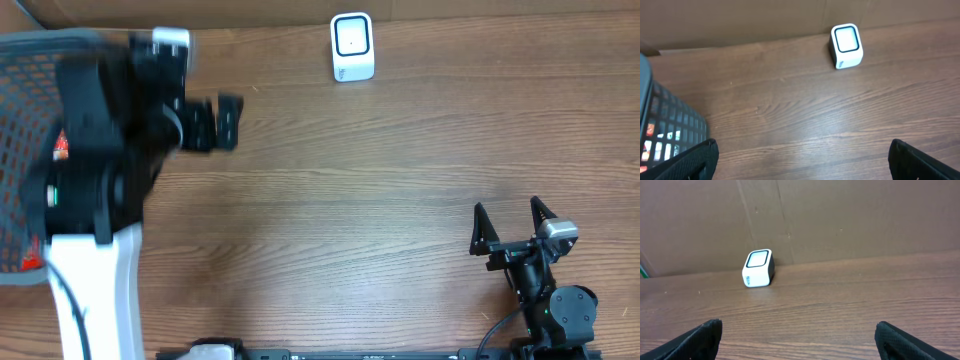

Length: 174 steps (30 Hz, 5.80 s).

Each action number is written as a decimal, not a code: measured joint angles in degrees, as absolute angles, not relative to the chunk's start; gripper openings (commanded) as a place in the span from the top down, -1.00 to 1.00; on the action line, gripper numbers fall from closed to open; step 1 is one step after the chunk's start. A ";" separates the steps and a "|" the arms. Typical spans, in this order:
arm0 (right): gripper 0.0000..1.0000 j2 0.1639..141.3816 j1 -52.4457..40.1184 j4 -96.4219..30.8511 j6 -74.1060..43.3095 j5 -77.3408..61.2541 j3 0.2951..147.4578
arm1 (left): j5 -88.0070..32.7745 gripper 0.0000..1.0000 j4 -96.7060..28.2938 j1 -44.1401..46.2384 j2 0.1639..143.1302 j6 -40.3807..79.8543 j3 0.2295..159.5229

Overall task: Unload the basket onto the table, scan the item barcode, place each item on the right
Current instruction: 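Reach the left gripper into the basket and grasp the teal wipes packet, then carry the teal packet to the table center and release it, then reach the left gripper into the basket and grasp the white tube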

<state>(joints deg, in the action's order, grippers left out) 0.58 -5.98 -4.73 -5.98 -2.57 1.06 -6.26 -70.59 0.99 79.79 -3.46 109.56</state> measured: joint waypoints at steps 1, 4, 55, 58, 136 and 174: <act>-1.00 0.58 -5.98 -4.75 -5.98 -2.55 1.06 | -6.13 -1.00 -71.70 0.99 82.28 -3.46 112.03; -1.00 0.58 -5.98 -4.71 -5.98 -2.57 1.06 | -3.16 -1.00 -73.97 0.01 87.90 0.14 116.79; -1.00 0.58 -5.98 -4.80 -6.00 -2.55 1.06 | 4.89 -0.97 -73.69 -46.28 119.42 1.06 103.46; -1.00 0.58 -6.00 -4.78 -5.98 -2.55 1.06 | 4.62 -0.63 -74.35 -45.98 120.51 0.38 103.46; -1.00 0.58 -5.98 -4.80 -6.00 -2.55 1.06 | -7.51 -1.00 -95.02 32.69 148.09 4.58 154.74; -1.00 0.58 -6.00 -4.75 -5.96 -2.57 1.06 | -3.81 -0.99 -80.16 -46.41 116.55 8.36 127.33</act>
<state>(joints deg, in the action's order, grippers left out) 0.58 -6.00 -4.75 -5.96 -2.57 1.06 -3.81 -80.16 -46.41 116.55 8.36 127.33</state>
